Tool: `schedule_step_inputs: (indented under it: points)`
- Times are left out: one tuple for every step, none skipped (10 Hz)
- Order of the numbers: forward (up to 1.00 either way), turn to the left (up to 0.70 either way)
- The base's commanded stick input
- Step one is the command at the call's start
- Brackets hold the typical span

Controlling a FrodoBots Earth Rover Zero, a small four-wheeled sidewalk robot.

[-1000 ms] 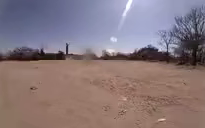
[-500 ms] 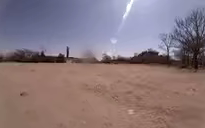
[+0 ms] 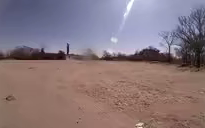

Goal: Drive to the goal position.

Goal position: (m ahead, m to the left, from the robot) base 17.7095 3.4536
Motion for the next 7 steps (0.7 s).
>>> schedule_step_inputs:
  points:
    - [0.70, 0.00]
    - [0.70, 0.00]
    - [0.70, 0.00]
    - [0.70, 0.00]
    - [0.70, 0.00]
    - [0.70, 0.00]
    - [0.70, 0.00]
